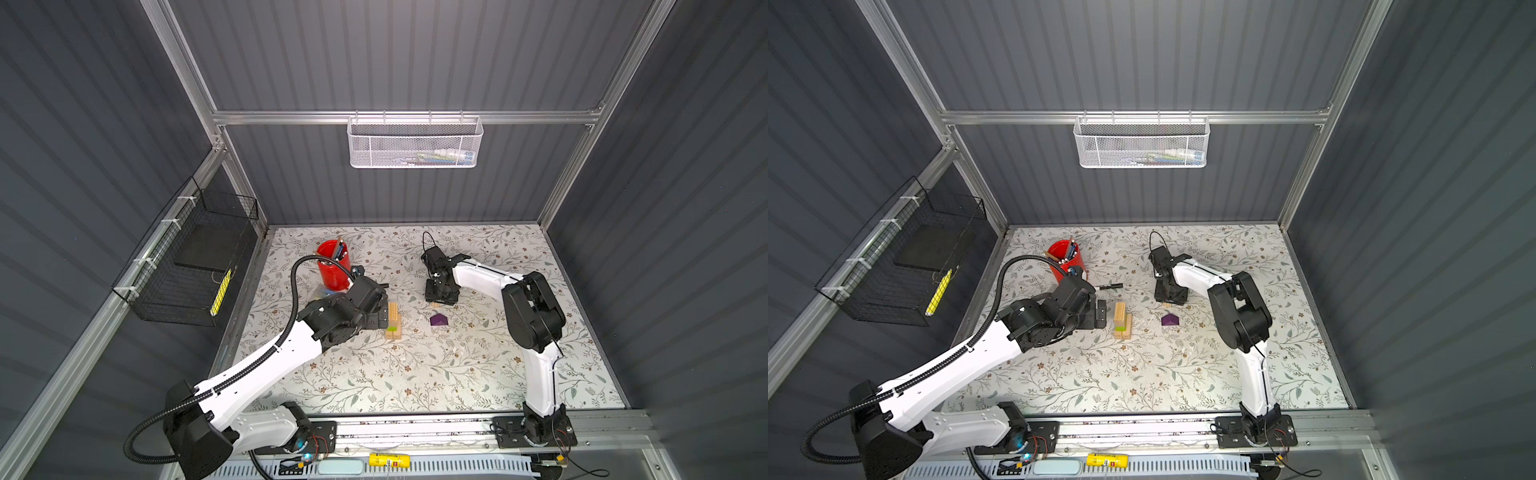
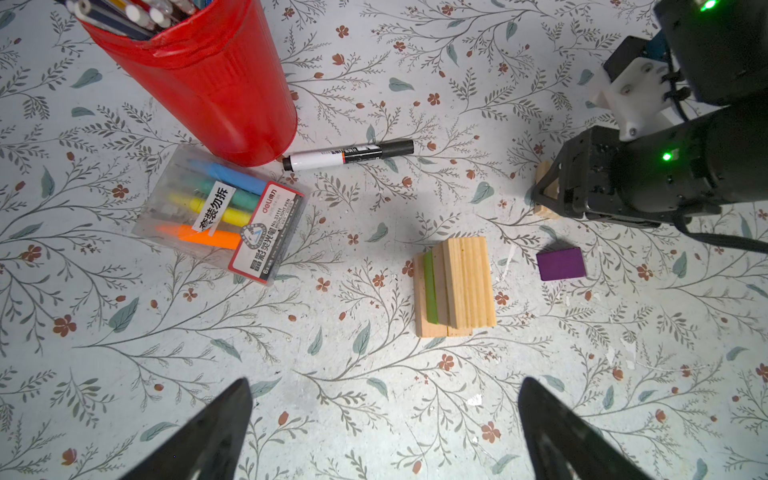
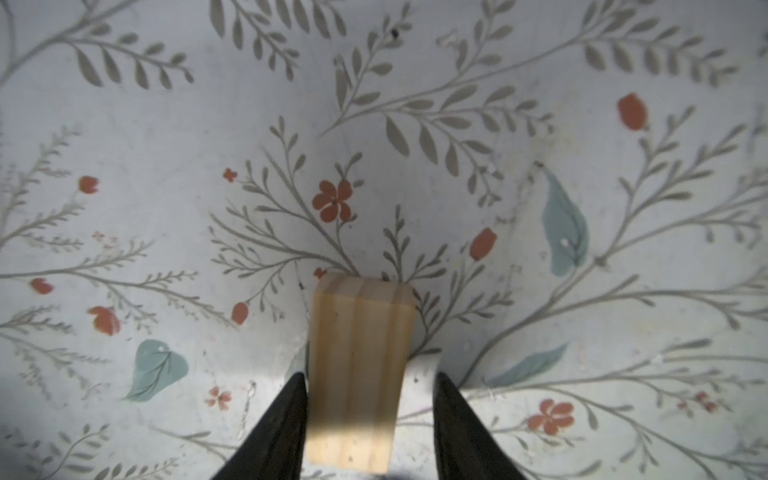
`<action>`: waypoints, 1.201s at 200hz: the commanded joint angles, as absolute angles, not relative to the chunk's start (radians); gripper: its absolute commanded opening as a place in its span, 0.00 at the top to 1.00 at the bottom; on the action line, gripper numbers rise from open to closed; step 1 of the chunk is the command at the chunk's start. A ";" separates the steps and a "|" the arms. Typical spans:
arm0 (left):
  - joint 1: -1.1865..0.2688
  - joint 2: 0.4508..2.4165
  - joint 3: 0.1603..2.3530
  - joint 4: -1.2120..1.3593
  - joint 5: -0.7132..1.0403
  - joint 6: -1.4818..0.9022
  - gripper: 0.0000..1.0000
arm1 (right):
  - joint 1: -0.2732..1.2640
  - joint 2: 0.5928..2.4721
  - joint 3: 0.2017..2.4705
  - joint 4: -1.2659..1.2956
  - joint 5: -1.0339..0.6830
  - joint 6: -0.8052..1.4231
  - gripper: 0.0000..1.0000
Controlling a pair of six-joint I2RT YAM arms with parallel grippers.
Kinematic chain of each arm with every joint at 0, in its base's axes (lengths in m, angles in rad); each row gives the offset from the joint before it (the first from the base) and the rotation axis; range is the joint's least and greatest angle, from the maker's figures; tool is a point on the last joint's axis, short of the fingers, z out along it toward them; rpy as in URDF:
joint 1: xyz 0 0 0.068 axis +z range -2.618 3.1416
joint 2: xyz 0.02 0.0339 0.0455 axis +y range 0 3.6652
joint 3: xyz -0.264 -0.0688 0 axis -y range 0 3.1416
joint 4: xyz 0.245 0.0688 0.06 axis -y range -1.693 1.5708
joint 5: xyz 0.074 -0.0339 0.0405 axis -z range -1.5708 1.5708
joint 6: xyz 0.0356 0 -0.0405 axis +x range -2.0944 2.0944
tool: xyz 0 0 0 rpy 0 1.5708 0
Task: Build the wood block tower
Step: 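Hold the block on the stack with left gripper while right gripper grasps another wooden block, then lift the wooden block with the right gripper and carry it above the stack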
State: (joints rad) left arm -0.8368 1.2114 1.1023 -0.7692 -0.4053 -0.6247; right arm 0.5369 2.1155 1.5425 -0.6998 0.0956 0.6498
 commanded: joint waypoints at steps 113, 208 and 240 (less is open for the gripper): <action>-0.832 1.215 1.140 -0.805 -0.436 -0.652 0.00 | 0.555 2.113 1.547 -0.731 0.105 0.575 0.75; -0.832 1.150 1.130 -0.863 -0.470 -0.688 0.00 | 0.607 1.843 1.519 -0.847 0.136 0.650 0.78; -0.832 1.097 1.088 -0.894 -0.491 -0.725 0.00 | 0.680 1.760 1.508 -0.893 0.134 0.746 0.78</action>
State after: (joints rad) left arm -0.8368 1.1431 1.1160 -0.8349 -0.4545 -0.6785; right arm 0.6262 1.8153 1.5166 -0.8158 0.1196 0.6556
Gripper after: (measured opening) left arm 0.997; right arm 0.313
